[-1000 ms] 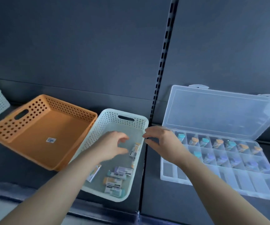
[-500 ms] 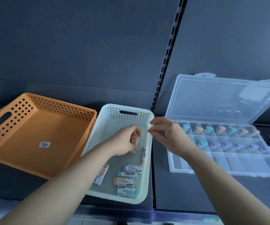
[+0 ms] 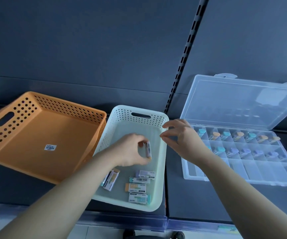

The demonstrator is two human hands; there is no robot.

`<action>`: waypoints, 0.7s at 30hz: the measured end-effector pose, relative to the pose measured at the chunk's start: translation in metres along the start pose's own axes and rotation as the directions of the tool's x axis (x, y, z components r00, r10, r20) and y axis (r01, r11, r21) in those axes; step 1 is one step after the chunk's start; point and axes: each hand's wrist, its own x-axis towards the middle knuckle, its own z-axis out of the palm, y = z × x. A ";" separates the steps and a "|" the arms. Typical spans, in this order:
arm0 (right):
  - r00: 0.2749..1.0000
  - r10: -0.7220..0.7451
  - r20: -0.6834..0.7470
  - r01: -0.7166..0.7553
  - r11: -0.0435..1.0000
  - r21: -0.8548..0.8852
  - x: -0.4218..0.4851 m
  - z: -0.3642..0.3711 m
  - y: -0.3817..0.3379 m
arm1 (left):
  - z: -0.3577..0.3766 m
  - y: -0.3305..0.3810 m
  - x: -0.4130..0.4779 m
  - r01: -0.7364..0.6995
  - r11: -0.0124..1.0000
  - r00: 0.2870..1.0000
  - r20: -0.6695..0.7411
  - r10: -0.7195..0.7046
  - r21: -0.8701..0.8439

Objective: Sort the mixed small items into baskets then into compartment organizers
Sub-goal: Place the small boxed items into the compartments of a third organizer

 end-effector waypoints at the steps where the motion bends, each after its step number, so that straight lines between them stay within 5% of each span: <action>1: 0.999 -0.041 0.029 0.042 0.998 -0.037 0.002 0.001 -0.006 | -0.009 -0.002 -0.010 0.013 1.000 0.999 -0.030 -0.014 -0.015; 3: 0.975 -0.062 0.211 0.071 0.997 -0.037 0.006 0.003 -0.026 | -0.026 -0.008 -0.035 0.046 0.996 0.992 -0.115 -0.054 -0.071; 6: 0.814 -0.002 0.581 0.101 0.986 -0.137 0.009 0.015 -0.056 | -0.034 -0.018 -0.074 0.108 0.962 0.970 -0.184 -0.157 -0.252; 8: 0.728 0.016 0.685 0.204 0.949 -0.239 0.012 0.027 -0.067 | -0.031 -0.019 -0.091 0.135 0.937 0.962 -0.182 -0.202 -0.322; 13: 0.663 0.087 0.743 0.228 0.922 -0.312 0.014 0.044 -0.073 | -0.026 -0.017 -0.103 0.138 0.910 0.951 -0.205 -0.232 -0.391; 17: 0.651 0.060 0.756 0.149 0.967 -0.205 0.017 0.036 -0.077 | -0.027 -0.019 -0.106 0.133 0.893 0.948 -0.208 -0.241 -0.429; 21: 0.683 0.048 0.729 -0.060 0.998 -0.010 0.020 0.020 -0.080 | -0.026 -0.022 -0.110 0.013 0.589 0.966 -0.142 -0.216 -0.808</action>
